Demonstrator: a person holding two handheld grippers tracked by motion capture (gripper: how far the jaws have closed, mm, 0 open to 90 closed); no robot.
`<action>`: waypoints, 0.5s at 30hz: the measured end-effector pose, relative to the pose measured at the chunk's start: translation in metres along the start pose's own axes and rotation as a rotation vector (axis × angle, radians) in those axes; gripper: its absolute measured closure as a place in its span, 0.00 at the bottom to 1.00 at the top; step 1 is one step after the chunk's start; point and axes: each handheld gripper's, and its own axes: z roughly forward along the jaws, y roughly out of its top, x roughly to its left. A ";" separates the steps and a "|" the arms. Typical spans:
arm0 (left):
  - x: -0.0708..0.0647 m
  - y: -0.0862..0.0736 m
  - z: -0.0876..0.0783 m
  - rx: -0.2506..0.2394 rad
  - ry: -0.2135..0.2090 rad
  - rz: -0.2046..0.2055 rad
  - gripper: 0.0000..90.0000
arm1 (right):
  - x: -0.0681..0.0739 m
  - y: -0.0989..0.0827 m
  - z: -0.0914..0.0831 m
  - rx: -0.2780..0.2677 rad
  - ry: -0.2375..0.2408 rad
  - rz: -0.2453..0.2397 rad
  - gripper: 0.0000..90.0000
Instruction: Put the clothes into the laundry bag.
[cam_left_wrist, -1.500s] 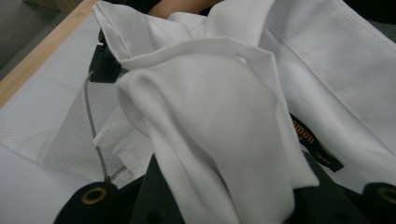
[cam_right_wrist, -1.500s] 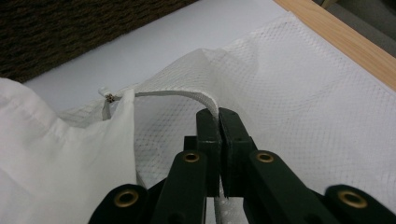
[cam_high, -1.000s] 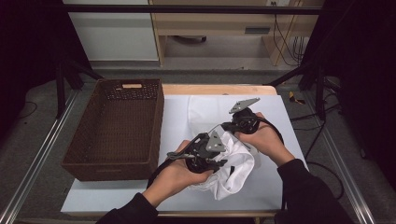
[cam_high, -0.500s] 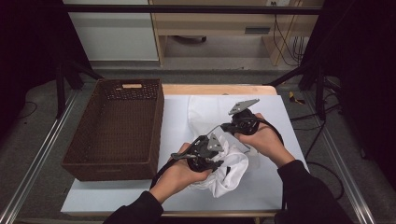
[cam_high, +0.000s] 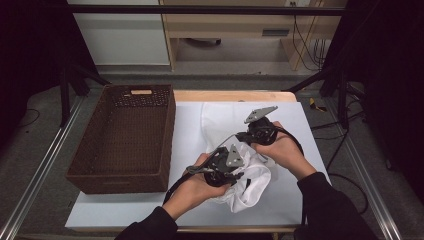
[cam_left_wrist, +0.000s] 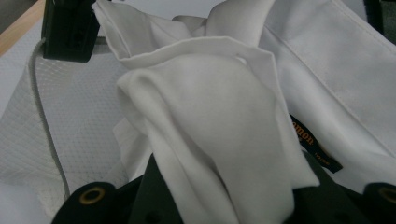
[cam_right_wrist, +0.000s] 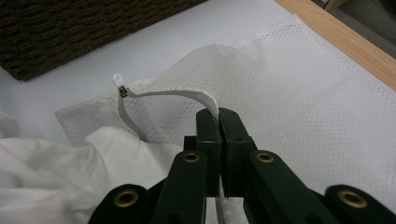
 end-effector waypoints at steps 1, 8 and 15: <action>0.002 -0.001 0.002 0.002 0.002 -0.005 0.79 | 0.000 0.000 0.000 0.002 -0.001 0.002 0.98; 0.009 -0.005 0.017 0.003 0.010 -0.029 0.79 | 0.001 -0.001 -0.001 -0.003 0.003 0.003 0.98; 0.020 -0.012 0.032 0.027 0.027 -0.080 0.78 | 0.005 -0.001 -0.003 -0.008 0.009 -0.003 0.98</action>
